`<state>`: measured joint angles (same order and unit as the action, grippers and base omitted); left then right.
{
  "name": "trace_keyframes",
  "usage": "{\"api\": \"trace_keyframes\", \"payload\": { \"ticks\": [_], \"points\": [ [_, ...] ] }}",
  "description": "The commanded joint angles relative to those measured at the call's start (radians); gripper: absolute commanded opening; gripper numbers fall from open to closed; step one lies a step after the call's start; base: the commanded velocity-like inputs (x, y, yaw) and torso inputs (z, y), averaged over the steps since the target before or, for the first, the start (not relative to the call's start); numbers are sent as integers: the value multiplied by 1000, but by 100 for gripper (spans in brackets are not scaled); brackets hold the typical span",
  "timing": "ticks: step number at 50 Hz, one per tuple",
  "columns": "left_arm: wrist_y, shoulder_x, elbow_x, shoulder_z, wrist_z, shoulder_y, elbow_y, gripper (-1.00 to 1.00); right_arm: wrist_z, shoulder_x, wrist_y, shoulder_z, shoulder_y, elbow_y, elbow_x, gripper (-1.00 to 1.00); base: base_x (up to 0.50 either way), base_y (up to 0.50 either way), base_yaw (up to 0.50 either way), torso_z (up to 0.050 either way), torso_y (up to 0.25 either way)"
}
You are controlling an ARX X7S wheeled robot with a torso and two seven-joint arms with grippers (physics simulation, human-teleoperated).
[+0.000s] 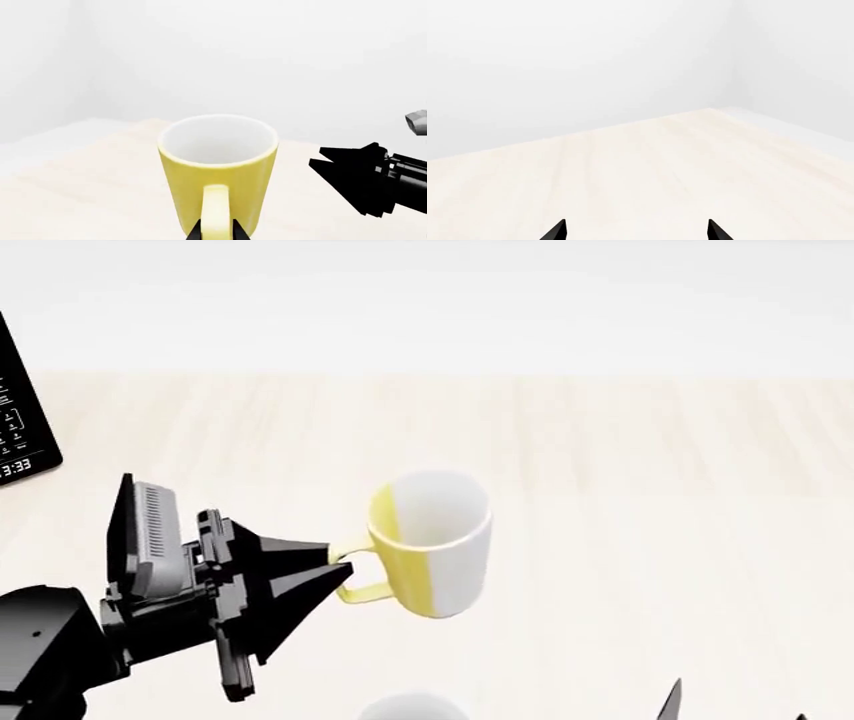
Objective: Put the yellow and white mug to the front of the white mug.
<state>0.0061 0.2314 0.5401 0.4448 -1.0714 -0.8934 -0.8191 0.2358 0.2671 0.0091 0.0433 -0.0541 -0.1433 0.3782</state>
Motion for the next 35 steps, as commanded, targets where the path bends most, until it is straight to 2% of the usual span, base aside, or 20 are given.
{"api": "trace_keyframes", "payload": {
  "ticks": [1, 16, 35],
  "points": [
    [47, -20, -5, 0, -22, 1, -61, -100, 3, 2, 1, -7, 1, -1, 1, 100, 0, 0, 0, 0, 0],
    [278, -106, -41, -19, -99, -95, -483, -100, 4, 4, -1, -20, 6, 7, -1, 100, 0, 0, 0, 0, 0],
    [303, -114, -197, -146, -99, -43, -489, -100, 7, 7, -3, -33, 8, 10, -2, 100, 0, 0, 0, 0, 1]
  ]
}}
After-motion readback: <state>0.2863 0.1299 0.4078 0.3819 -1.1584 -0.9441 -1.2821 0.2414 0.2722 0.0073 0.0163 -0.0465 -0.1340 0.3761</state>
